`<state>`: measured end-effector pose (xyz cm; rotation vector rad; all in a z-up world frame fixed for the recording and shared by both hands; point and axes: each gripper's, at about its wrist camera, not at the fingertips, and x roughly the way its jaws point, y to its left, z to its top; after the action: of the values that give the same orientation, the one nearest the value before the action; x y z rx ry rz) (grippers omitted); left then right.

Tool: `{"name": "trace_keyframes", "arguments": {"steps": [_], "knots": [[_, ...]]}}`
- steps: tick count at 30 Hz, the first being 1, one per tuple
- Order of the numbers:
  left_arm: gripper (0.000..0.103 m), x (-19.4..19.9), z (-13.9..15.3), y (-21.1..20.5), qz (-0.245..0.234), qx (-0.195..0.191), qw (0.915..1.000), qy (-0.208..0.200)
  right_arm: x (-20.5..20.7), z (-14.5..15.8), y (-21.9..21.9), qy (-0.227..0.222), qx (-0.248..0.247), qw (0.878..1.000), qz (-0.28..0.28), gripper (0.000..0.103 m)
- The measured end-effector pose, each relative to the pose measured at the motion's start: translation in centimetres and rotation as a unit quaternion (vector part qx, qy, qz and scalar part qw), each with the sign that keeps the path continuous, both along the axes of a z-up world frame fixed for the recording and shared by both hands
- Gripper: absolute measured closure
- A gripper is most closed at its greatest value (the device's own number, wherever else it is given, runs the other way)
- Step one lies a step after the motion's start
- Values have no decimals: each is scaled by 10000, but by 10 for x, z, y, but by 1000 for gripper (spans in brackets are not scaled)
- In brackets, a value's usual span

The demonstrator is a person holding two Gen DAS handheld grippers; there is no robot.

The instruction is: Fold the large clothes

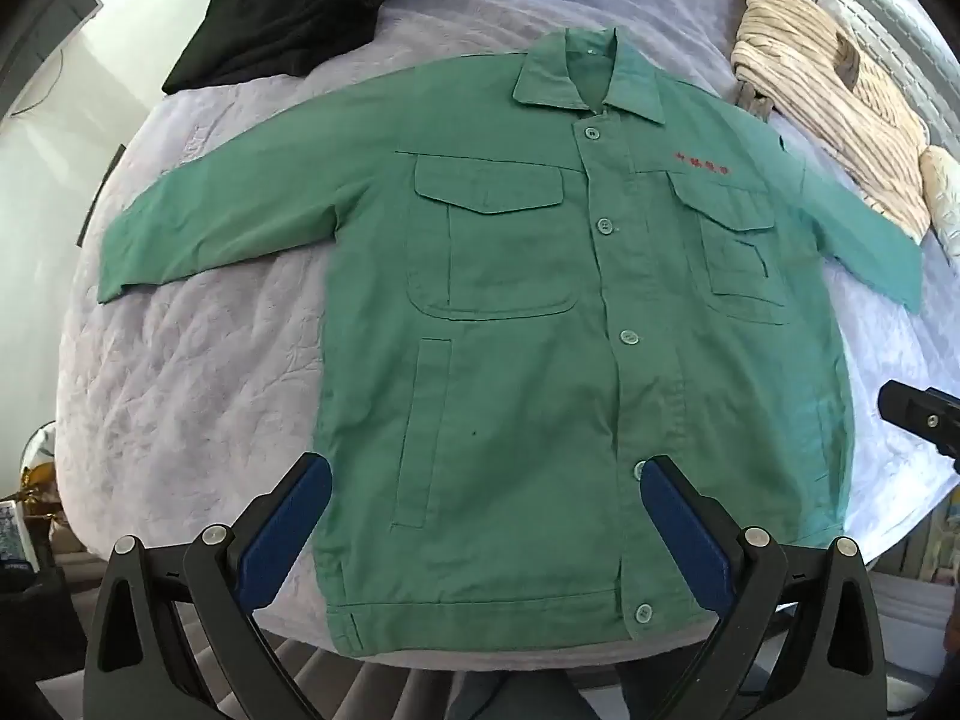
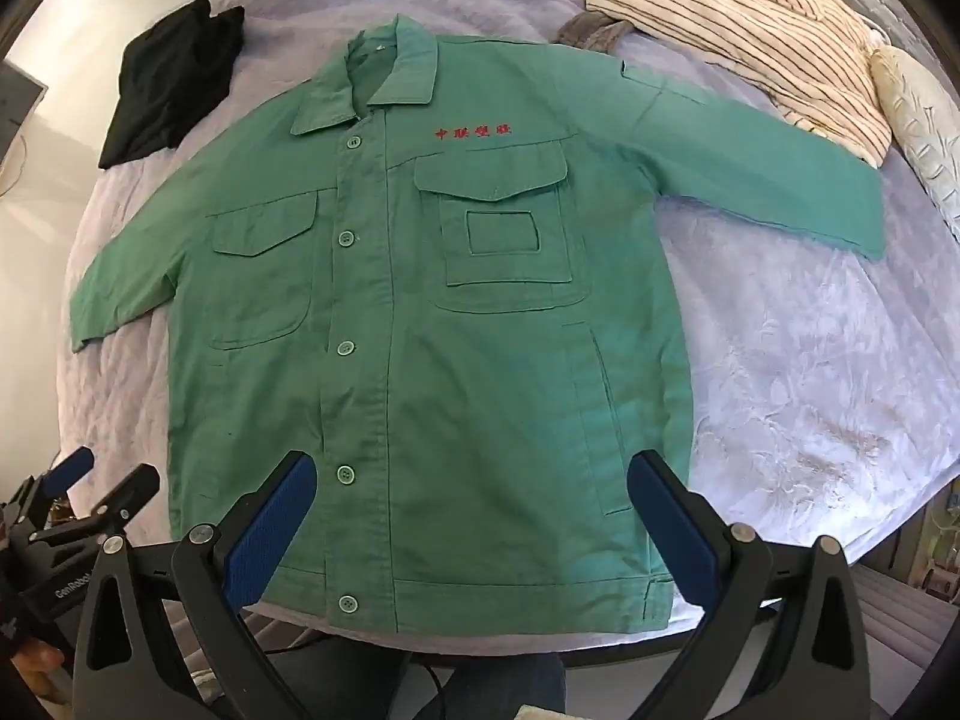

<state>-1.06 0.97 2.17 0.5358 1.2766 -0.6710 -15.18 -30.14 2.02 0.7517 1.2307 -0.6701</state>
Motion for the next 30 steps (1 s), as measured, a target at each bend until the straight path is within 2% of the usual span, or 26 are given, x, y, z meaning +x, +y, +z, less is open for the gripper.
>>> {"name": "trace_keyframes", "arguments": {"steps": [8, 30], "knots": [[0, 8, 6, -7, 233, 3, 9997, -96, 7, 3, -6, 123, 11, 9995, 281, 0], [0, 10, 4, -10, 294, 125, 9995, -84, 4, 0, -6, 239, 98, 9994, 215, 0]]}}
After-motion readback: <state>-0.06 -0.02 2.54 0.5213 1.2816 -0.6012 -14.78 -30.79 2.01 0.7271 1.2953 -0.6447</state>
